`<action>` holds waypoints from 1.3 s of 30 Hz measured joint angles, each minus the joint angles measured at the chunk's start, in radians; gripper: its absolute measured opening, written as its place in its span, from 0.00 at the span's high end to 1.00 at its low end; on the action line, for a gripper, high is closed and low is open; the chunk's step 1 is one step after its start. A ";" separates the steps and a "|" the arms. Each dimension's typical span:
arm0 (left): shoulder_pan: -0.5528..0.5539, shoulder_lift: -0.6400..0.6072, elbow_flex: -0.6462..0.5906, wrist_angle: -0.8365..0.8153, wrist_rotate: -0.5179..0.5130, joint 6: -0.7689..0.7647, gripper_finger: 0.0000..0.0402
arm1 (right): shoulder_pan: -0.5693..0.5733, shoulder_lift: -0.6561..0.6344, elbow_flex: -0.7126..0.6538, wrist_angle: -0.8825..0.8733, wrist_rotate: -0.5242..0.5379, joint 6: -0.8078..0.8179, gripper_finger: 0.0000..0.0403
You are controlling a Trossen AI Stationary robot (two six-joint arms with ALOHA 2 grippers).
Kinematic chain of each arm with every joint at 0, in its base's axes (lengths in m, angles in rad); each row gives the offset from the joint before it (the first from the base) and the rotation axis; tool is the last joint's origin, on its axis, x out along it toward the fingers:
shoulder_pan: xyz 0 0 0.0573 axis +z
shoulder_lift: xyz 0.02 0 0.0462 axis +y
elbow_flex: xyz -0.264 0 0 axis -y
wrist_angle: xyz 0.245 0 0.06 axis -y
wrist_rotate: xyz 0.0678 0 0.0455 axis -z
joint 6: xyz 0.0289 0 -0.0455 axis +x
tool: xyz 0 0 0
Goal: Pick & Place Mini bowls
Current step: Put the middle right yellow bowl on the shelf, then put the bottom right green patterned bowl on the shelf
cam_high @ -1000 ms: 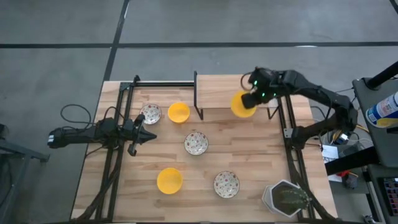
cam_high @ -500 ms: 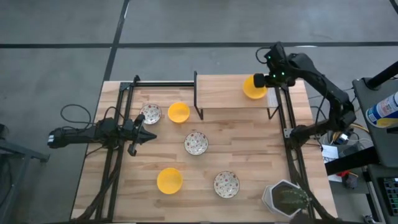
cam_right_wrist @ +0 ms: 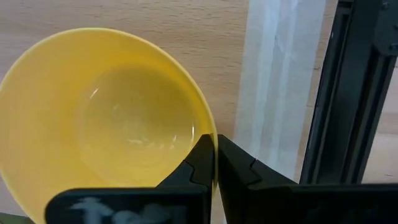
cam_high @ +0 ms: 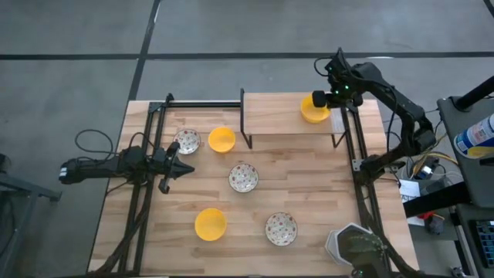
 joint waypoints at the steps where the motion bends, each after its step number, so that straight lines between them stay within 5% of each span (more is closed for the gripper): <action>1: 0.000 0.000 0.000 0.000 0.000 0.000 1.00 | -0.002 -0.002 0.001 0.003 0.003 0.003 0.98; 21: 0.000 0.000 0.000 0.000 0.000 0.000 1.00 | -0.022 -0.075 0.110 -0.073 0.031 -0.064 0.60; 29: 0.000 0.000 0.000 0.000 0.000 0.000 1.00 | 0.053 -0.185 0.139 -0.071 -0.123 -0.127 0.56; 39: 0.000 0.000 0.000 0.000 0.000 0.000 1.00 | 0.246 -0.256 0.142 -0.050 -0.126 -0.065 0.56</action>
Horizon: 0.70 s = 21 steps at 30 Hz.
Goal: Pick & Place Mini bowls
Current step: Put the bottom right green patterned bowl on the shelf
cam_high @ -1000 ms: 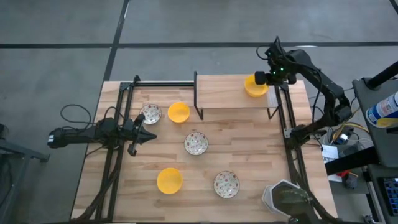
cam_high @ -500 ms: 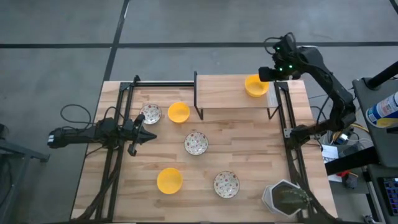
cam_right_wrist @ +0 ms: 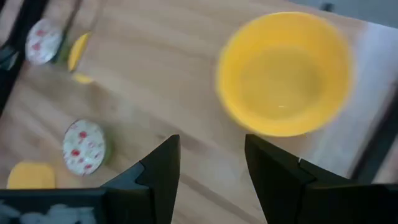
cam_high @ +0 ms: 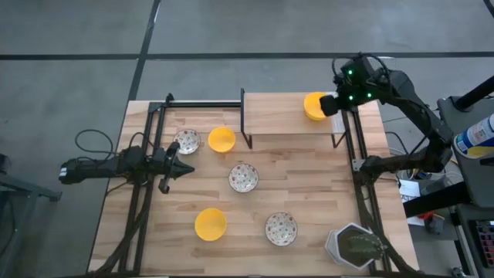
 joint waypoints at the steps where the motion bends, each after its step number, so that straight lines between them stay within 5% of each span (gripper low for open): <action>1: 0.000 0.000 0.000 0.000 0.000 0.000 1.00 | 0.025 -0.002 0.000 0.012 0.000 -0.001 0.56; 21: 0.000 0.000 0.000 0.000 0.000 0.000 1.00 | 0.636 0.178 0.004 0.226 -0.009 -0.084 0.60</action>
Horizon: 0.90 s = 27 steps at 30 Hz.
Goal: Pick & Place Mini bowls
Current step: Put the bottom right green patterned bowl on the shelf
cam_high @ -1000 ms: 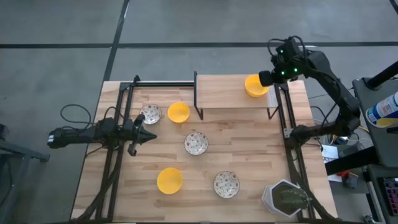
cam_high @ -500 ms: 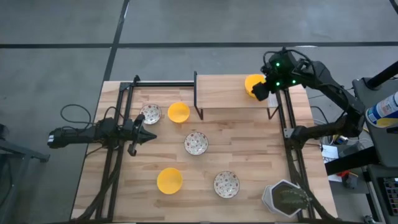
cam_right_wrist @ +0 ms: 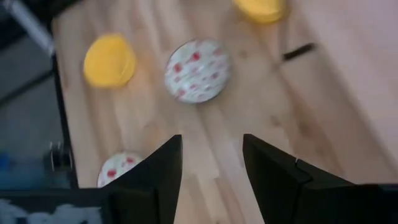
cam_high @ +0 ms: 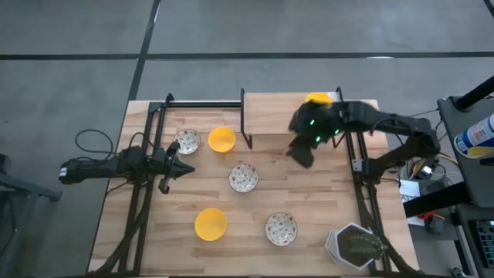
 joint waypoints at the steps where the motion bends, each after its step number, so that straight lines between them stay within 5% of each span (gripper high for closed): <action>1: 0.000 0.000 0.000 0.000 0.000 0.000 1.00 | 0.025 0.018 0.000 0.002 -0.002 -0.005 0.61; 12: 0.000 0.000 0.000 0.000 0.000 0.000 1.00 | 0.245 0.261 0.000 -0.008 -0.044 -0.074 0.66; 27: 0.000 0.000 0.000 0.000 0.000 0.000 1.00 | 0.386 0.492 -0.002 -0.005 -0.080 -0.204 0.67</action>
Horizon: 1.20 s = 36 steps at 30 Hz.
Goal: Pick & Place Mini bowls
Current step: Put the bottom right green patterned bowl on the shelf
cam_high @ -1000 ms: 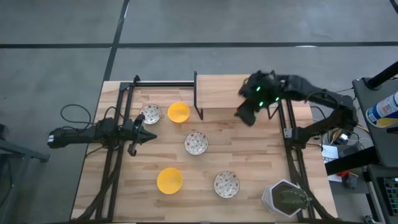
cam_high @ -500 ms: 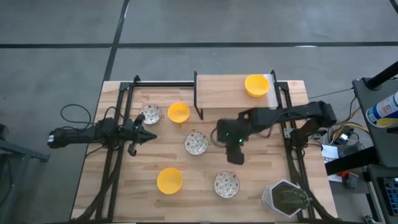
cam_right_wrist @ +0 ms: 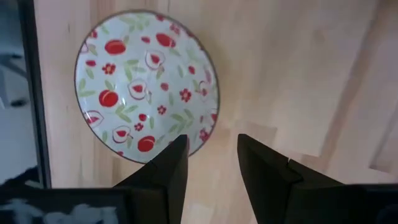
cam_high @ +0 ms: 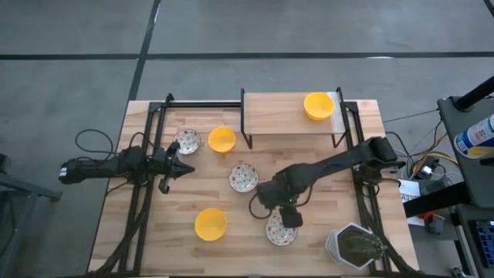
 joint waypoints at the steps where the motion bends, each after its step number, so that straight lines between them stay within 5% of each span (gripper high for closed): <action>1: 0.000 0.000 0.000 0.000 0.000 0.000 1.00 | 0.004 0.012 0.000 0.002 0.000 -0.004 0.67; 17: 0.000 0.000 0.000 0.000 0.000 0.000 1.00 | 0.008 0.169 -0.002 0.021 -0.024 -0.010 0.70; 26: 0.000 0.000 0.000 0.000 0.000 0.000 1.00 | -0.002 0.161 -0.002 0.012 -0.054 -0.005 0.95; 36: 0.000 0.000 0.000 0.000 0.000 0.000 1.00 | -0.071 0.070 0.003 -0.068 -0.077 0.056 0.97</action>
